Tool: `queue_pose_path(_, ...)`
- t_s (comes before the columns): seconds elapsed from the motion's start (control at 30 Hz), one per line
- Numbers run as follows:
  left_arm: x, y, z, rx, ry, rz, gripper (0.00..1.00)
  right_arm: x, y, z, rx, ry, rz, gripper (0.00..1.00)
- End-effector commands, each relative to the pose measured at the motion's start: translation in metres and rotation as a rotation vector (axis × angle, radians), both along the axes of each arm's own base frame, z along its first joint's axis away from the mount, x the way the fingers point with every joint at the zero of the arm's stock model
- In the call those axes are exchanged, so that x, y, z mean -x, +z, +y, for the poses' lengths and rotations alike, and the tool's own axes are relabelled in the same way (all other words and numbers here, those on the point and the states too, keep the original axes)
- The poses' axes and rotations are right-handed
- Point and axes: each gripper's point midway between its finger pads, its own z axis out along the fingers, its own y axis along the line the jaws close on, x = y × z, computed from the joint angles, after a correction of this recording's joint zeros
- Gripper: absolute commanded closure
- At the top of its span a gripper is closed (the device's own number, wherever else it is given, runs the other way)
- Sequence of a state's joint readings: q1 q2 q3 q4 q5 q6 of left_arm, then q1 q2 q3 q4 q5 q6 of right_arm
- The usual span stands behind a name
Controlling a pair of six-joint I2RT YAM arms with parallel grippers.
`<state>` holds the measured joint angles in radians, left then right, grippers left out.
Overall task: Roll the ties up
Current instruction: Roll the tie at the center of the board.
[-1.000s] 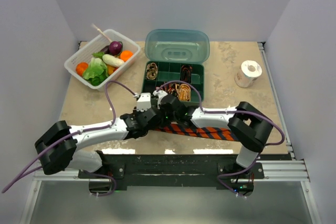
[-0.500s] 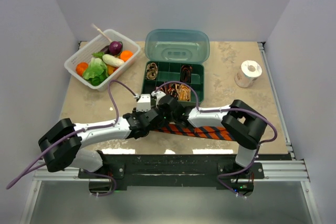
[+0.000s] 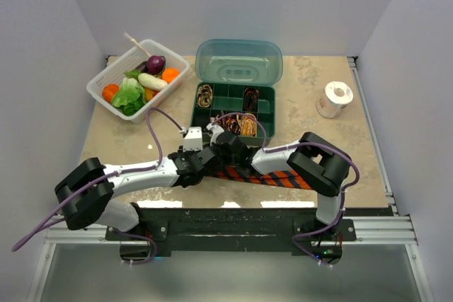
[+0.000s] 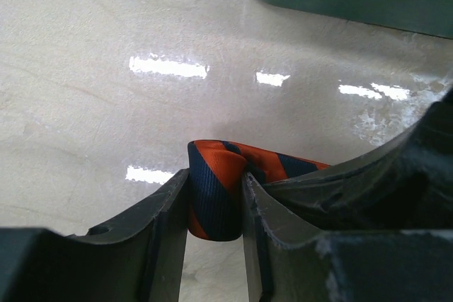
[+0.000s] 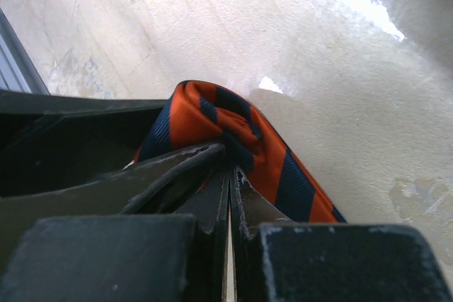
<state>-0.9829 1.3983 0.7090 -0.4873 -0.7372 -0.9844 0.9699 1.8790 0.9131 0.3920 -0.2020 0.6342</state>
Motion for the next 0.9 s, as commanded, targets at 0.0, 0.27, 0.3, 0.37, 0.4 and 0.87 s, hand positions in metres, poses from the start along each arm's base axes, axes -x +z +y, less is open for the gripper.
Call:
queue_pose_path(0.0,-0.012,0.021,-0.023,0.115,0.012,-0.085,0.63,0.0,0.01,0.009,-0.105,-0.022,0.023,1.0)
queue_pose_path(0.27,-0.013,0.027,-0.015,0.086,0.02,-0.102,0.63,-0.012,0.033,-0.015,-0.09,-0.089,-0.025,1.0)
queue_pose_path(0.3,-0.013,0.027,-0.015,0.079,0.021,-0.103,0.63,-0.014,0.032,-0.018,-0.077,-0.096,-0.038,1.0)
queue_pose_path(0.37,-0.014,0.026,-0.014,0.061,0.022,-0.1,0.63,-0.015,0.034,-0.023,-0.062,-0.104,-0.043,1.0)
queue_pose_path(0.4,-0.015,0.027,-0.013,0.05,0.026,-0.103,0.64,-0.016,0.033,-0.024,-0.056,-0.105,-0.048,1.0)
queue_pose_path(0.87,-0.015,0.03,0.001,-0.235,0.089,-0.121,0.66,-0.024,0.024,-0.057,0.001,-0.162,-0.041,1.0)
